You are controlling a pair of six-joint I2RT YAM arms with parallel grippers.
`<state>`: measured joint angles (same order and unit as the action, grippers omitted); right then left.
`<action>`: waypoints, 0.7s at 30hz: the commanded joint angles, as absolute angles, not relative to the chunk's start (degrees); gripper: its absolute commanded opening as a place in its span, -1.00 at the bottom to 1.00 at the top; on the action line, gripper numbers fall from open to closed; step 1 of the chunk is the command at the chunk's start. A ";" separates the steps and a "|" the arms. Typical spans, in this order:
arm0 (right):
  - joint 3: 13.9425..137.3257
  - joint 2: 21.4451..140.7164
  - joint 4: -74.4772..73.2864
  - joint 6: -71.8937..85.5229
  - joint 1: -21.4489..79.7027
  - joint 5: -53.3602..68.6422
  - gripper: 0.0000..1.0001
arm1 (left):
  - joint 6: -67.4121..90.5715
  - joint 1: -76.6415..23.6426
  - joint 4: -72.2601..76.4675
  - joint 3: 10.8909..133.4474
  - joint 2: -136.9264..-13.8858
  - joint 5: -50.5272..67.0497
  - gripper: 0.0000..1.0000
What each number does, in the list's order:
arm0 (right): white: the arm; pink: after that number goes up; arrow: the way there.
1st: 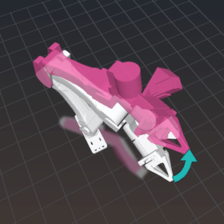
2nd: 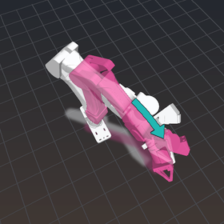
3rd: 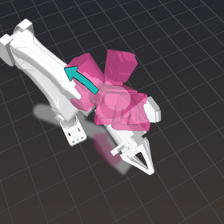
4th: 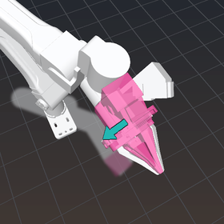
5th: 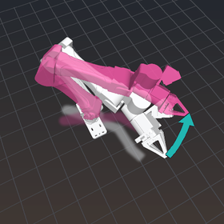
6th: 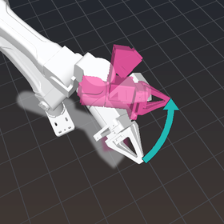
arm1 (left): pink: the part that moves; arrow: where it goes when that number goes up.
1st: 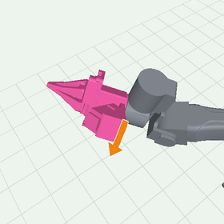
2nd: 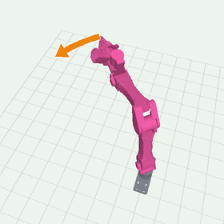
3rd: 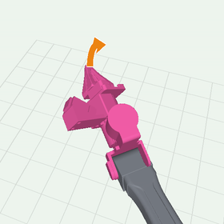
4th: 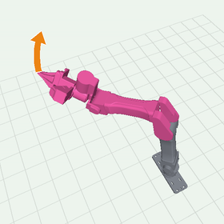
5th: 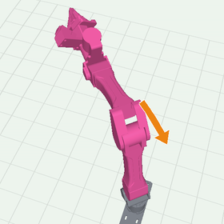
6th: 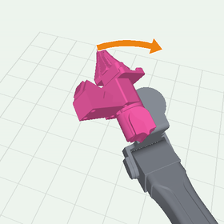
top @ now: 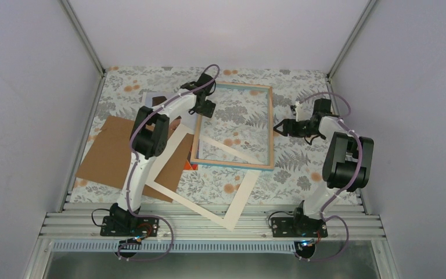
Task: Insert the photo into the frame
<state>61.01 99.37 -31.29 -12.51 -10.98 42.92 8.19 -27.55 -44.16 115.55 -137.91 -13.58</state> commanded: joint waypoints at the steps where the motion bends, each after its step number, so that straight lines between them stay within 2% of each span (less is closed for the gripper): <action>1: 61.34 96.63 -30.35 -14.82 -9.49 44.14 0.33 | 7.77 -27.60 -43.68 116.22 -138.25 -10.82 1.00; 5: 61.48 95.81 -29.88 -15.49 -7.57 43.76 0.33 | 7.10 -27.07 -40.64 113.14 -132.82 -8.12 1.00; 12: 60.34 93.91 -27.82 -15.09 -4.69 41.07 0.31 | 5.85 -24.92 -34.57 100.07 -121.90 -4.09 0.99; 16: 60.51 94.06 -25.44 -14.12 -2.87 38.07 0.28 | 5.56 -22.54 -31.59 95.13 -119.32 0.90 0.75; 19: 61.68 94.69 -23.44 -13.34 -1.11 35.33 0.25 | 5.66 -21.73 -30.36 93.29 -119.54 4.00 0.66; 21: 63.18 96.37 -22.24 -12.54 0.14 33.91 0.25 | 5.65 -21.02 -29.63 92.51 -120.18 6.49 0.50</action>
